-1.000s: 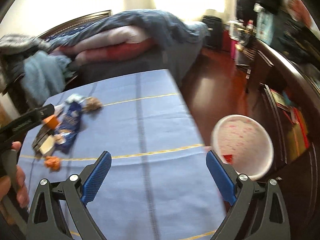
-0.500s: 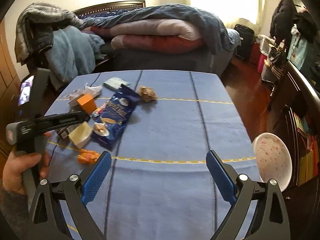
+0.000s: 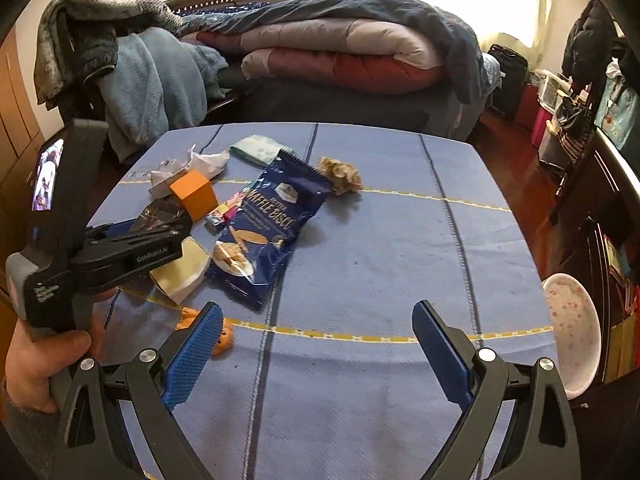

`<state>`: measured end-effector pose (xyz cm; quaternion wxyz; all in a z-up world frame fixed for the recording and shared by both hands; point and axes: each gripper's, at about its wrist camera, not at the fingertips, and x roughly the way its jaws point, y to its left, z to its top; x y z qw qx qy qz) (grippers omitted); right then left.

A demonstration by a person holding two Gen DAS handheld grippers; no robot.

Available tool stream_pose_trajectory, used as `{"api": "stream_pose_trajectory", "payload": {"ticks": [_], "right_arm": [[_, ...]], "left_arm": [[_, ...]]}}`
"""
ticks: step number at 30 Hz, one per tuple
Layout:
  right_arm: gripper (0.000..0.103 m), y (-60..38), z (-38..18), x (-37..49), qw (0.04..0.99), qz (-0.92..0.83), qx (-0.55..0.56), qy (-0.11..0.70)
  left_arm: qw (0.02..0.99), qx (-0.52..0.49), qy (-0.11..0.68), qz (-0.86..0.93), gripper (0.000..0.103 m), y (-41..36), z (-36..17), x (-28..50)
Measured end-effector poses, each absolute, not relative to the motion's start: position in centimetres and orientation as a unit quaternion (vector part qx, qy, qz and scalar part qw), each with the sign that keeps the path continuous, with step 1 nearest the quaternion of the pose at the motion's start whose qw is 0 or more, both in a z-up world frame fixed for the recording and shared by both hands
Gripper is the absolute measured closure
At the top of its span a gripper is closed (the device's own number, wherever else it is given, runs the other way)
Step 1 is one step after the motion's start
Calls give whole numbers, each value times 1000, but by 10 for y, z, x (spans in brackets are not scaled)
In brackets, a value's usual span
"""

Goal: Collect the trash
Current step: 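Grasp the brown cigarette pack with left tool while right tool grasps the blue snack bag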

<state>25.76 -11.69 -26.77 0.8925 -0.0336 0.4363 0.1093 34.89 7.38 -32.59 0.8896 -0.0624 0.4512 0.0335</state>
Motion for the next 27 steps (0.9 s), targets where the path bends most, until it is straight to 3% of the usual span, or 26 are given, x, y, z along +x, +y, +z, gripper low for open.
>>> {"api": "stream_pose_trajectory", "payload": {"ticks": [16, 22, 25, 27], "right_arm": [[8, -78, -306, 330, 865, 112, 36, 487], [38, -70, -311, 335, 864, 88, 5, 496], [58, -72, -308, 331, 865, 88, -3, 494], [81, -79, -306, 328, 869, 84, -4, 488]], "left_arm": [[908, -139, 391, 61, 45, 131, -295, 319], [908, -143, 389, 55, 45, 136, -295, 319], [908, -146, 389, 50, 45, 135, -295, 318], [909, -148, 388, 44, 45, 132, -293, 317]]}}
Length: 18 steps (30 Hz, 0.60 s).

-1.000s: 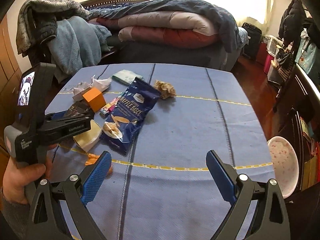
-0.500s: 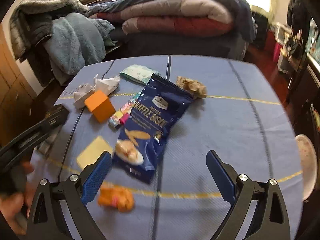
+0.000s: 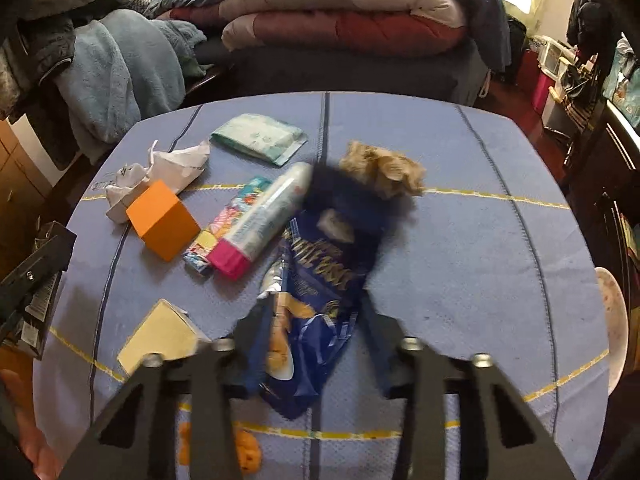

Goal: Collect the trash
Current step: 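Grasp the brown cigarette pack with left tool while right tool grasps the blue snack bag, then carry the cigarette pack with left tool while right tool carries the snack bag to the wastebasket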

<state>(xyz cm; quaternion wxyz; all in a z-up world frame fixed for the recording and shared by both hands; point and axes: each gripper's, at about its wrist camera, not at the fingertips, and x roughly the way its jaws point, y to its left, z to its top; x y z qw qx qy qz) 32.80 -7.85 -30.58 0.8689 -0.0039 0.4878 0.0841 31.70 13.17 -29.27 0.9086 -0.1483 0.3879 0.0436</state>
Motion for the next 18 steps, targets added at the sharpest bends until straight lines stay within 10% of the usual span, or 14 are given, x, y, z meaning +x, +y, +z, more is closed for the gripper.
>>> {"api": "stream_pose_trajectory", "payload": {"ticks": [18], "right_arm": [[92, -159, -263, 283, 885, 105, 73, 448]], "left_arm": [[919, -130, 374, 0, 45, 78, -258, 293]]}}
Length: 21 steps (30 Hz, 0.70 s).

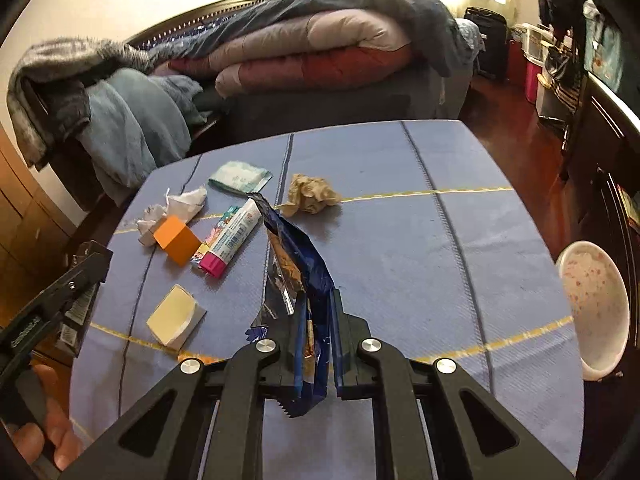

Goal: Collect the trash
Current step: 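Carry the cigarette pack with left tool while right tool carries the snack bag to the wastebasket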

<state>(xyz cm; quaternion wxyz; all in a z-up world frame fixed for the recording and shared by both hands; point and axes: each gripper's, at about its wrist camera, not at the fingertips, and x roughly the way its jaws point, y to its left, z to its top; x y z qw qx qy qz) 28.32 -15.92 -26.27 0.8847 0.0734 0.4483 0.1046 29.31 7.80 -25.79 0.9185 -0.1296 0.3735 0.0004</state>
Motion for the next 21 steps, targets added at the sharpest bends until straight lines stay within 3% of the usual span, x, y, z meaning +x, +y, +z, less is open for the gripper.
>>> {"api": "stream_pose_trajectory", "payload": {"ticks": [21], "right_arm": [[89, -316, -242, 221, 906, 6, 141, 398]], "left_arm": [[923, -57, 349, -150, 45, -99, -214, 280]]}}
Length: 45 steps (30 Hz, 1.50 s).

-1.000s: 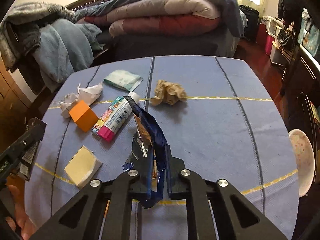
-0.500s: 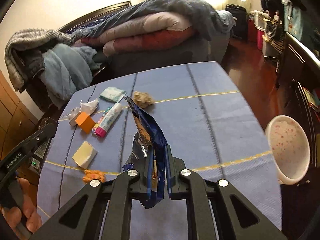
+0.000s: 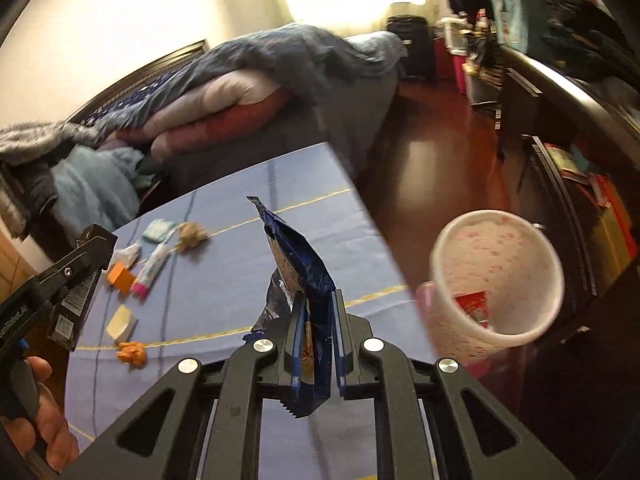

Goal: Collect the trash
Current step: 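Carry the cigarette pack with left tool while right tool carries the snack bag to the wastebasket, then open left tool over the wastebasket while right tool drops the snack bag in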

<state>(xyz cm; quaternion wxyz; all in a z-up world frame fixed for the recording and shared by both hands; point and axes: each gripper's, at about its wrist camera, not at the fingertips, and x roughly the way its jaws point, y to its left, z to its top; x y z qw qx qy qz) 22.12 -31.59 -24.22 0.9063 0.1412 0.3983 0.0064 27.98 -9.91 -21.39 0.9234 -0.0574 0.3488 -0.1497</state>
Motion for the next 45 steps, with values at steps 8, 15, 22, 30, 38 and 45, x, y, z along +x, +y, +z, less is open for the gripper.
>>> {"api": "stream_pose_trajectory", "payload": {"ticks": [8, 15, 22, 30, 38, 45], "right_arm": [[89, -378, -246, 206, 908, -54, 162, 381], [89, -434, -257, 197, 902, -109, 188, 374], [89, -474, -274, 195, 892, -153, 203, 375], [89, -512, -302, 202, 875, -190, 218, 388], [89, -537, -326, 218, 866, -211, 226, 393], [60, -541, -344, 241, 864, -218, 212, 401]], "left_arm": [[914, -21, 345, -214, 45, -178, -213, 282], [902, 7, 344, -261, 45, -241, -220, 289], [885, 22, 357, -297, 45, -288, -234, 304], [859, 23, 387, -333, 45, -346, -264, 333], [842, 28, 417, -342, 45, -401, -305, 365], [825, 22, 441, -352, 12, -422, -325, 386]]}}
